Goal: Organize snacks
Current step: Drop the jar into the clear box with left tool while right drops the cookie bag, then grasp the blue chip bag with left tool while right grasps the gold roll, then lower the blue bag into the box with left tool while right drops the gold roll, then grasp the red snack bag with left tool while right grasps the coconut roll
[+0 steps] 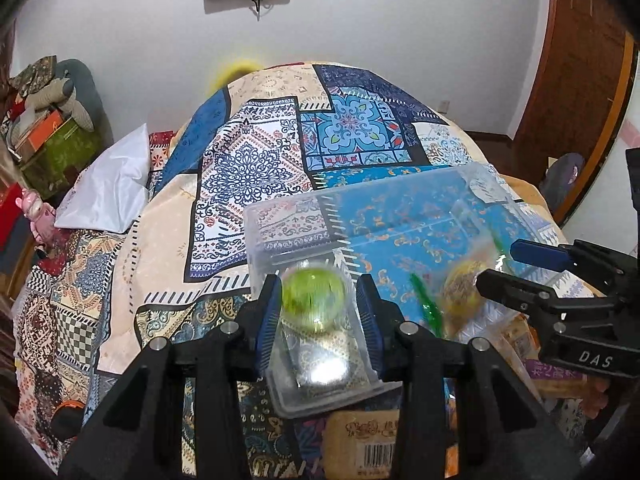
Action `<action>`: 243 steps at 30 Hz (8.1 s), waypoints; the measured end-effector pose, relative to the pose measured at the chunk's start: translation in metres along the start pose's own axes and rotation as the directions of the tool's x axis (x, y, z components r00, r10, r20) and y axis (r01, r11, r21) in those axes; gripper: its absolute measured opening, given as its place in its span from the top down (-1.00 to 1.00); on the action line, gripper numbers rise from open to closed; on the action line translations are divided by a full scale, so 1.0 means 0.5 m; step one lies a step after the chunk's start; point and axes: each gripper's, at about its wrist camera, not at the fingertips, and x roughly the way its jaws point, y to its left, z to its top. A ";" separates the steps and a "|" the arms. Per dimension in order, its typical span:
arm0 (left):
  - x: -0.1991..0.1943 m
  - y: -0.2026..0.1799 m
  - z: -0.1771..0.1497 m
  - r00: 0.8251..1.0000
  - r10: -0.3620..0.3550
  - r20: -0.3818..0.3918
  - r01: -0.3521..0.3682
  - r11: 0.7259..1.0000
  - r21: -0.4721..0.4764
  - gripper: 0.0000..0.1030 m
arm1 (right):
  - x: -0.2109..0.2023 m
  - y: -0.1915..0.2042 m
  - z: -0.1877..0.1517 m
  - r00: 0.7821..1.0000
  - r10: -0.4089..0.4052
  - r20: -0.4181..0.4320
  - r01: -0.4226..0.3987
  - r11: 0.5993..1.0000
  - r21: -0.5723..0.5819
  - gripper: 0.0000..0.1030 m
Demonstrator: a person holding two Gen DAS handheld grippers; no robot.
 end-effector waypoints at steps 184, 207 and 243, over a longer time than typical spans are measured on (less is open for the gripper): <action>0.098 -0.048 0.059 0.962 -0.211 -0.174 0.204 0.977 -0.054 -0.29 | -0.015 -0.063 0.012 0.997 -0.066 0.036 0.065 0.998 0.018 0.35; -0.090 -0.064 0.051 0.990 -0.138 -0.022 0.138 0.990 0.006 -0.47 | -0.143 -0.029 0.001 0.991 -0.049 0.128 0.051 0.999 -0.016 0.08; -0.135 -0.043 -0.250 0.981 -0.105 -0.165 0.096 0.993 -0.063 -0.48 | -0.186 -0.043 -0.233 0.997 -0.080 -0.020 0.080 0.996 0.024 -0.04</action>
